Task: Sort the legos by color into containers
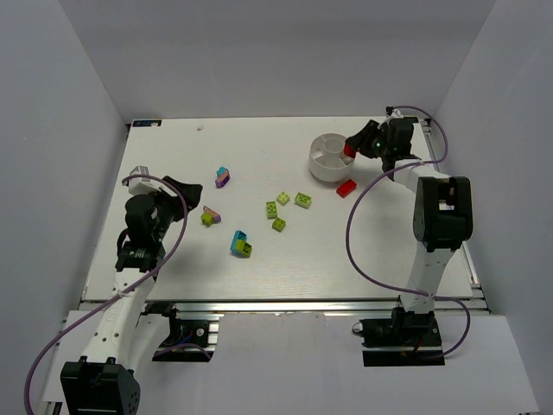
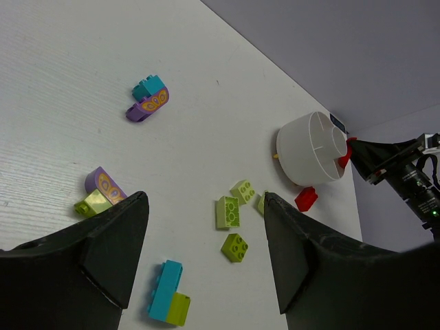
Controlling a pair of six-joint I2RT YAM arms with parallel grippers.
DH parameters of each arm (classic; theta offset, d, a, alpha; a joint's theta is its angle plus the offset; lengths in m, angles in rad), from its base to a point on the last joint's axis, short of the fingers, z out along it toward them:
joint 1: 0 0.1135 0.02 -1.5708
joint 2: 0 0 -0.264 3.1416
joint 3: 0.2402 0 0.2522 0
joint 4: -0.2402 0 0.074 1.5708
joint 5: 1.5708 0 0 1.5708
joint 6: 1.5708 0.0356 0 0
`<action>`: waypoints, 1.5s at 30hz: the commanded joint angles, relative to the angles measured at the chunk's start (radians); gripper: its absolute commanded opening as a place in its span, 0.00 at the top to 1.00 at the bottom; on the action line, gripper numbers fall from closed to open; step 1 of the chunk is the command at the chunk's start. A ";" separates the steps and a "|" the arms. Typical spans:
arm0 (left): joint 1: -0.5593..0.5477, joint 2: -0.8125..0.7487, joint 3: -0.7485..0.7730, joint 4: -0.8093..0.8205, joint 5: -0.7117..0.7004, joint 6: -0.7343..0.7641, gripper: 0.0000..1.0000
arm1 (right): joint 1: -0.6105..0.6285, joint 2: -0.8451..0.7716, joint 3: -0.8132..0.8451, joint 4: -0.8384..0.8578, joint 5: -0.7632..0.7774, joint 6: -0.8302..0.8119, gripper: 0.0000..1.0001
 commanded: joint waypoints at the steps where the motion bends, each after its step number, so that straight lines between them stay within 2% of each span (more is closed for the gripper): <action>1: 0.000 -0.015 -0.006 0.007 0.006 0.000 0.23 | 0.005 0.003 0.027 0.002 0.013 0.002 0.60; 2: 0.000 -0.015 -0.006 0.007 0.006 0.000 0.23 | 0.005 0.002 0.027 0.002 0.013 0.002 0.57; 8: 0.000 -0.016 -0.006 0.010 0.008 -0.001 0.23 | 0.005 -0.009 0.032 0.002 0.009 0.006 0.48; 17: 0.000 -0.022 -0.005 0.012 0.008 0.000 0.23 | 0.007 -0.041 0.049 0.005 -0.006 -0.007 0.46; 20: 0.000 -0.030 -0.005 0.006 0.005 0.002 0.23 | 0.005 -0.077 0.050 0.005 -0.029 -0.073 0.44; 24: 0.000 -0.049 -0.011 -0.003 -0.001 0.000 0.23 | 0.002 -0.176 0.009 -0.002 -0.146 -0.326 0.38; 26: 0.000 -0.055 -0.023 0.001 -0.002 -0.004 0.23 | 0.002 -0.210 -0.022 -0.046 -0.209 -0.480 0.36; 31: 0.000 -0.061 -0.042 0.013 0.003 -0.011 0.23 | 0.002 -0.320 -0.117 -0.204 -0.282 -0.743 0.35; 34: 0.000 -0.059 -0.043 0.019 0.008 -0.009 0.23 | 0.002 -0.376 -0.147 -0.367 -0.429 -0.959 0.35; 35: 0.000 -0.059 -0.045 0.020 0.009 -0.007 0.23 | 0.000 -0.396 -0.158 -0.424 -0.460 -1.126 0.35; 36: 0.000 -0.059 -0.046 0.021 0.011 -0.006 0.23 | 0.000 -0.402 -0.160 -0.535 -0.502 -1.211 0.35; 38: 0.000 -0.062 -0.049 0.023 0.012 -0.006 0.23 | 0.000 -0.410 -0.174 -0.594 -0.511 -1.370 0.33; 39: 0.000 -0.065 -0.052 0.023 0.012 -0.006 0.23 | 0.000 -0.405 -0.171 -0.651 -0.481 -1.400 0.32; 45: 0.000 -0.076 -0.080 0.036 0.018 -0.018 0.23 | -0.009 -0.391 -0.187 -0.689 -0.442 -1.469 0.31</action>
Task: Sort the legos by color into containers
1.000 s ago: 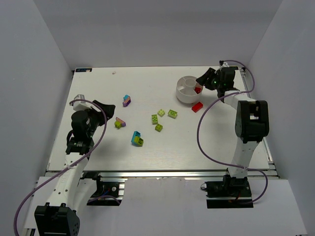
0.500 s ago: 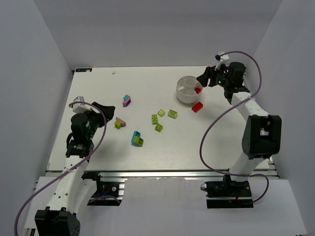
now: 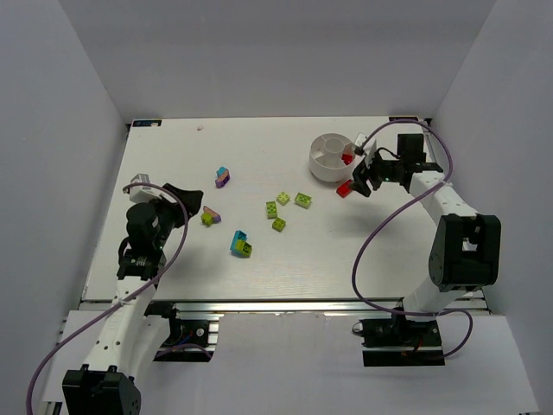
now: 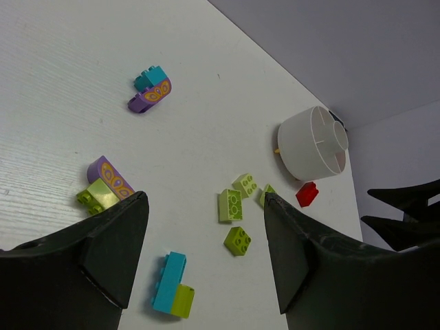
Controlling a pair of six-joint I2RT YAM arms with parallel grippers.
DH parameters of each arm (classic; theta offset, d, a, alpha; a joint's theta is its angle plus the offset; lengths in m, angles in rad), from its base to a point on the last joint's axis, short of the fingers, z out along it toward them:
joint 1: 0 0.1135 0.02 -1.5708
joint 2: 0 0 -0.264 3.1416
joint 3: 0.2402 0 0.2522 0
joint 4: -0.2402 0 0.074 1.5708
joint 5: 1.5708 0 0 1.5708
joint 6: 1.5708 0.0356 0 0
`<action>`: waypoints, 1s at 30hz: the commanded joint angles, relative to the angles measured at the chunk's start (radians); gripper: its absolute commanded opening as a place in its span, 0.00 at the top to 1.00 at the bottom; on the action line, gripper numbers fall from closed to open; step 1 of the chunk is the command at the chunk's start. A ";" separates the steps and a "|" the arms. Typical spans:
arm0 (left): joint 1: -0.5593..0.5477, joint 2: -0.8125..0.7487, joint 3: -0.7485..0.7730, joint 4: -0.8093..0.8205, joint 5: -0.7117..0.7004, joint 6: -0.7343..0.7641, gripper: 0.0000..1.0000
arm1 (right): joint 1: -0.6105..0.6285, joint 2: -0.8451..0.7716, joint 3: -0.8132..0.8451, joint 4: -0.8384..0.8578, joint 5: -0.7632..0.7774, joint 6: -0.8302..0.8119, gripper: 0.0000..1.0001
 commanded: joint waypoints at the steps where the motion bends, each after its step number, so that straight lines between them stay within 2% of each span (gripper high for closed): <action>1: 0.000 -0.015 -0.014 0.021 0.017 -0.012 0.23 | -0.008 -0.014 -0.025 -0.063 -0.023 -0.147 0.31; 6: 0.000 0.006 -0.009 0.048 0.032 -0.022 0.23 | -0.008 -0.022 -0.051 -0.084 -0.072 -0.233 0.30; 9: 0.001 0.002 -0.017 0.055 0.039 -0.026 0.23 | -0.013 -0.013 -0.039 -0.256 -0.140 -0.550 0.21; 10: 0.000 0.000 -0.023 0.055 0.038 -0.026 0.23 | -0.014 -0.005 -0.024 -0.309 -0.146 -0.733 0.19; 11: 0.000 -0.003 -0.028 0.055 0.040 -0.026 0.23 | -0.014 0.004 -0.010 -0.413 -0.151 -0.820 0.16; 14: 0.000 -0.014 -0.040 0.058 0.040 -0.029 0.23 | -0.014 0.050 0.072 -0.552 -0.128 -1.062 0.11; 15: 0.000 -0.015 -0.042 0.059 0.043 -0.029 0.23 | -0.014 0.064 0.099 -0.631 -0.118 -1.104 0.11; 19: 0.000 -0.011 -0.043 0.061 0.040 -0.024 0.23 | -0.013 0.145 0.218 -0.767 -0.054 -1.241 0.11; 23: 0.000 0.002 -0.042 0.070 0.040 -0.018 0.23 | -0.011 0.165 0.261 -0.825 0.044 -1.392 0.11; 30: 0.000 0.032 -0.045 0.096 0.050 -0.013 0.23 | 0.004 0.179 0.272 -0.848 0.152 -1.499 0.12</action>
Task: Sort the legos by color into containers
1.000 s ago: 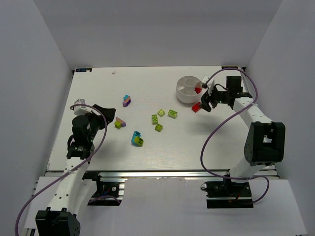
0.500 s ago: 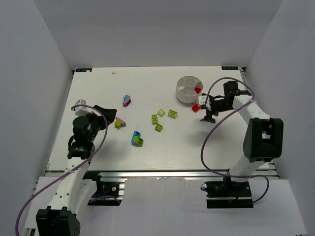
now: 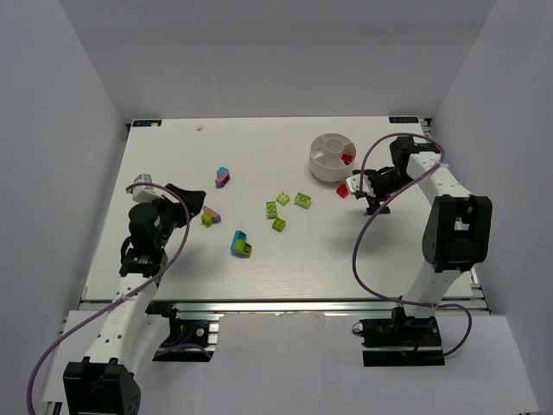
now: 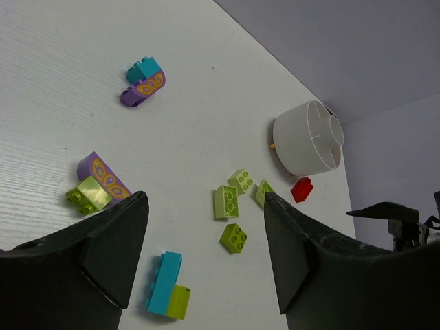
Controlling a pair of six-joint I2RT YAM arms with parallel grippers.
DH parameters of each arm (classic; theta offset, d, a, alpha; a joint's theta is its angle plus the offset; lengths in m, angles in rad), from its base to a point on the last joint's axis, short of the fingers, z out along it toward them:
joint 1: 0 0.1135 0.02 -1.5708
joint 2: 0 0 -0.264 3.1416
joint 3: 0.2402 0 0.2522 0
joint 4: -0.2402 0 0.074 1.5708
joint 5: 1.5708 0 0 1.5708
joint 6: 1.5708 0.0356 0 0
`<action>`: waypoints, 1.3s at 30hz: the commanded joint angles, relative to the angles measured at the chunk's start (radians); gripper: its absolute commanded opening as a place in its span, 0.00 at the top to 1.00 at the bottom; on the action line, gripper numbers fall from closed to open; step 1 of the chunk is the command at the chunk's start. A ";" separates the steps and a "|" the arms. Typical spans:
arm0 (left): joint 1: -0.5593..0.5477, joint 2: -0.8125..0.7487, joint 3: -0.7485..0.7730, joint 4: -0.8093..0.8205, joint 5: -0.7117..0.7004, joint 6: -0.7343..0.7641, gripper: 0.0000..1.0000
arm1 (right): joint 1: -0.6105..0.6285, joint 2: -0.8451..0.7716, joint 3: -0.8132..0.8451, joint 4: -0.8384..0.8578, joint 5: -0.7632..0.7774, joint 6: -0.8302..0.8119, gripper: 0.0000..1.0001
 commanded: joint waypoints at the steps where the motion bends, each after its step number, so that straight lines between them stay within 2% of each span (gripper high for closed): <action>1: 0.000 0.006 -0.011 0.034 0.021 0.013 0.23 | 0.014 0.019 0.045 -0.065 0.070 -0.360 0.13; 11: 0.000 0.000 0.005 0.006 0.021 0.044 0.22 | 0.053 0.091 0.132 -0.039 0.157 -0.340 0.22; 18: 0.000 0.023 0.014 0.002 0.018 0.063 0.22 | 0.077 0.143 0.163 0.013 0.233 -0.340 0.23; 27: 0.000 0.062 0.015 0.026 0.027 0.067 0.22 | 0.145 0.180 0.175 0.090 0.254 -0.333 0.22; 33: 0.000 0.085 0.018 0.037 0.033 0.072 0.22 | 0.201 0.212 0.161 0.187 0.318 -0.282 0.25; 39: 0.000 0.090 0.015 0.043 0.030 0.072 0.22 | 0.218 0.244 0.174 0.194 0.377 -0.310 0.27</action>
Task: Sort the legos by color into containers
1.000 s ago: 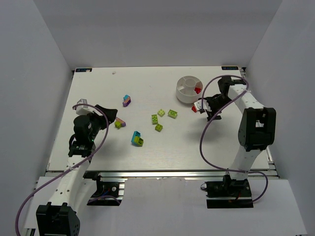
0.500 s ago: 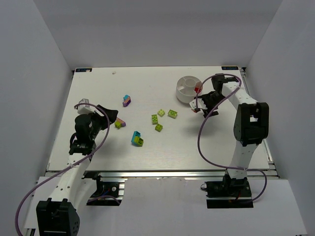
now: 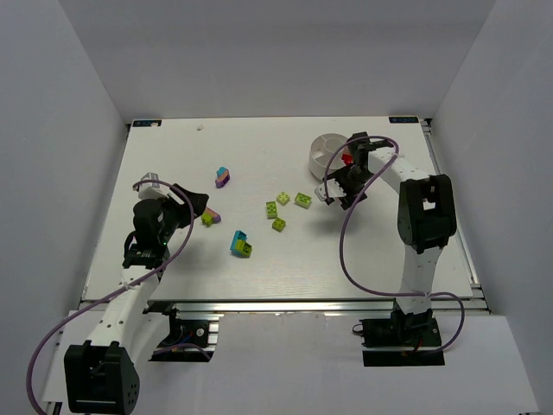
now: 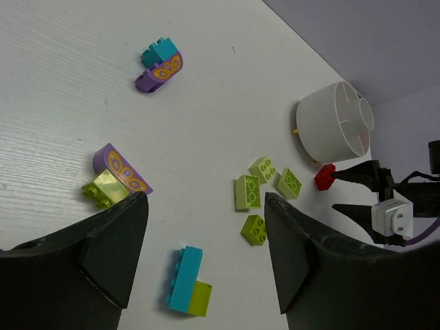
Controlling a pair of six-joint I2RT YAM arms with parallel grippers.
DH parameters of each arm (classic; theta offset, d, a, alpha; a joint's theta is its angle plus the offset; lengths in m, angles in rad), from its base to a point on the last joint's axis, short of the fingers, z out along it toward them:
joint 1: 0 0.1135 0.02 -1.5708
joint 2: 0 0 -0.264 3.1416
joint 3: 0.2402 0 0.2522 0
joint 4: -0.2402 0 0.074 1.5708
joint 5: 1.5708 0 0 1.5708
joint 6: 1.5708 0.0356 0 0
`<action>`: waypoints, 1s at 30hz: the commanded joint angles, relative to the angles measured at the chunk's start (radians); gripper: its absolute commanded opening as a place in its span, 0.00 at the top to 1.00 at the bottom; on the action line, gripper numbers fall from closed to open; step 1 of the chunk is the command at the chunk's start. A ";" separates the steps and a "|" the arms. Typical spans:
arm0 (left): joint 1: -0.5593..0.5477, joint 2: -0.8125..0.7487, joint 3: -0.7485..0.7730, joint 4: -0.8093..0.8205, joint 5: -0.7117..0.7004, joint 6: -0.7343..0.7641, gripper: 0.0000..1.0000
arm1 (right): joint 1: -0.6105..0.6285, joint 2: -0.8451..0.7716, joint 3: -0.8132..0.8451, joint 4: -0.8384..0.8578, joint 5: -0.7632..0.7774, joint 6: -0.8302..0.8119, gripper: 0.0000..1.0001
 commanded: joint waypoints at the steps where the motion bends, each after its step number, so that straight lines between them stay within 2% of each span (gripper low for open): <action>1: 0.000 0.001 0.018 0.028 0.011 0.012 0.22 | 0.002 0.014 0.028 0.004 0.055 -0.299 0.28; 20: 0.000 0.020 0.021 0.040 0.017 0.010 0.22 | 0.020 0.093 0.076 -0.002 0.144 -0.376 0.32; 27: 0.000 0.018 0.024 0.037 0.019 0.007 0.22 | 0.019 0.100 0.057 -0.002 0.168 -0.391 0.40; 30: 0.000 0.015 0.027 0.034 0.019 0.006 0.22 | 0.020 0.099 0.045 -0.002 0.179 -0.391 0.49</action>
